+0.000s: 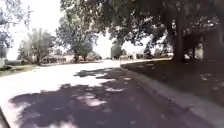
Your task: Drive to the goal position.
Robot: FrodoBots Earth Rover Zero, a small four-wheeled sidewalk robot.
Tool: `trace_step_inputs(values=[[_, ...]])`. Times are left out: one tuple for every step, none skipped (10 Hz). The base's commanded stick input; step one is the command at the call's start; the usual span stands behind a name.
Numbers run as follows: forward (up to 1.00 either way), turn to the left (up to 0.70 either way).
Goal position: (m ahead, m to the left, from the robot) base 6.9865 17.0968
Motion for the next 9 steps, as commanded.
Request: trace_step_inputs(values=[[0.70,0.01],[0.70,0.25],[0.70,0.16],[0.70,0.06],[0.70,0.00],[0.70,0.00],[0.70,0.00],[0.70,0.00],[0.70,0.00]])
